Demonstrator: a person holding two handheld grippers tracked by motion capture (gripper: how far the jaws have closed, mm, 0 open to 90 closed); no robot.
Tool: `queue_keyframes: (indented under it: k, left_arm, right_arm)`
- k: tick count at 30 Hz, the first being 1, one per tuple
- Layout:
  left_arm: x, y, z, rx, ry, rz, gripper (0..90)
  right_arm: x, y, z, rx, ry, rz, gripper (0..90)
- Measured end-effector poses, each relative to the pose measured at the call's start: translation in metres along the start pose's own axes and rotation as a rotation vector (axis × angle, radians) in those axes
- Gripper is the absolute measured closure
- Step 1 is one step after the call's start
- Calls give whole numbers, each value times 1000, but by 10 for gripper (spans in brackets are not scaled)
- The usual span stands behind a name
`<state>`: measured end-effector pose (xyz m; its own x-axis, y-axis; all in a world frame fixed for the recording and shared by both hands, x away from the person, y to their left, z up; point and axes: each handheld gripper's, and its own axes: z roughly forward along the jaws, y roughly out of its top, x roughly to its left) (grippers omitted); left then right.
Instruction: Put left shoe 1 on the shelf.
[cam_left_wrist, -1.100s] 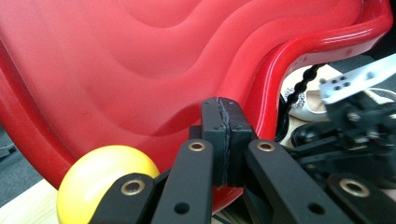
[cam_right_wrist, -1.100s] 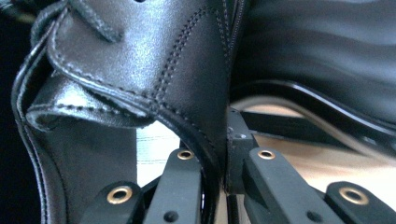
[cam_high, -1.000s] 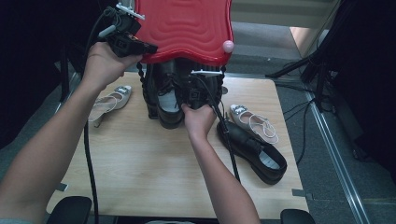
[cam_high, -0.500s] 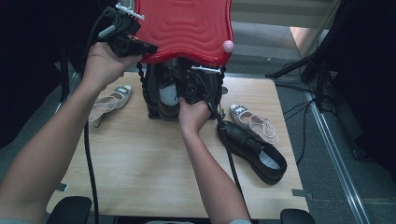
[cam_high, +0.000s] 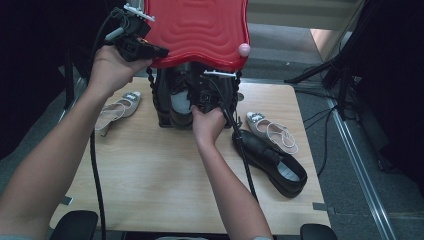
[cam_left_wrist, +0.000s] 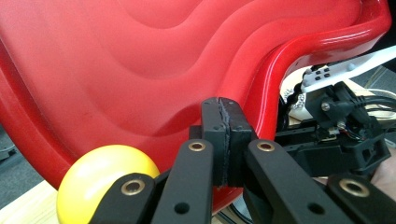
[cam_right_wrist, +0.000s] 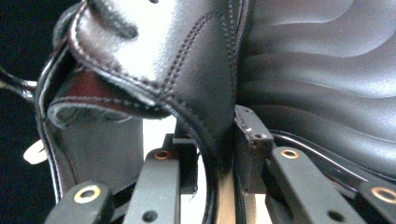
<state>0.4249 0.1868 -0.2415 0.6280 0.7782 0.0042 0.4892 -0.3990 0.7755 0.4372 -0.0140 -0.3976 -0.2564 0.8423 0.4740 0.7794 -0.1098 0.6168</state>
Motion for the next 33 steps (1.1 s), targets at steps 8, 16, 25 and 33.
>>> queue_keyframes:
  k: [8,16,25,33]
  left_arm:
    - [0,0,0,3,3,3,900]
    - [-1,0,0,4,5,2,900]
    - [-1,0,0,3,7,-3,900]
    - [-1,1,0,6,10,-4,900]
  right_arm:
    - [0,0,-6,27,8,-29,676]
    - [3,-2,-16,39,8,-72,632]
    - [1,-8,-44,16,75,-115,631]
    - [3,-27,-72,39,110,-177,666]
